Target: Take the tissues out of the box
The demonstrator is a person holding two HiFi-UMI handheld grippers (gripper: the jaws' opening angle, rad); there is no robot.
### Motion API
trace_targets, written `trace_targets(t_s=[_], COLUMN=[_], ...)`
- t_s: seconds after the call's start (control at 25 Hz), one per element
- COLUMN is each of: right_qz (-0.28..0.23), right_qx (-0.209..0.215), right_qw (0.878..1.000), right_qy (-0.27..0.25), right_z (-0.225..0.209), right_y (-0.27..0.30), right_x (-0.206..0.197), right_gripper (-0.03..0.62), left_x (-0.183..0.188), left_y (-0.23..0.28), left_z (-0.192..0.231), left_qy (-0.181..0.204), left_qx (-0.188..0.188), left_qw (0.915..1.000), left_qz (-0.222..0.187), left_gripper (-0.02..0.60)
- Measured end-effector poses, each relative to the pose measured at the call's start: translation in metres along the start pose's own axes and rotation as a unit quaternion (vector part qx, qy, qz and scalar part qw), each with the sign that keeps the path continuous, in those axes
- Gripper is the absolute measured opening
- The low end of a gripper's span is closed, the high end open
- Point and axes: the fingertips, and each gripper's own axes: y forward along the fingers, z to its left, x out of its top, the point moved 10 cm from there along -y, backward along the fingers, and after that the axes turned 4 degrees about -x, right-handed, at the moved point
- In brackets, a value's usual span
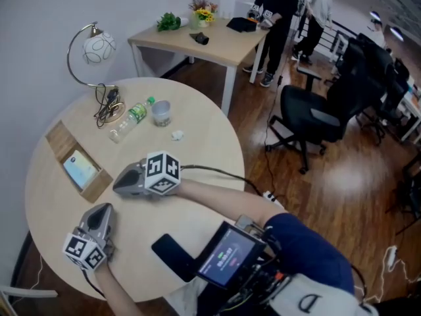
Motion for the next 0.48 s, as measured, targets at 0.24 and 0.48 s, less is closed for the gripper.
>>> trace_targets(t_s=[0.24,0.48], right_qz=[0.001,0.0], right_qx=[0.001,0.001], right_qw=[1.0,1.0], right_qy=[0.001,0.002], right_z=[-0.0003,0.0001], right_y=[0.0014,0.0022], right_x=[0.0001,0.0005], right_gripper=[0.007,0.006], left_x=[-0.0002,-0.0003], left_y=[-0.0015,-0.0021], left_z=[0.0005,0.0014], left_qy=[-0.001,-0.002], left_qx=[0.002,0.003], left_qw=[1.0,1.0], left_qz=[0.001,0.001], left_gripper=[0.005,0.005])
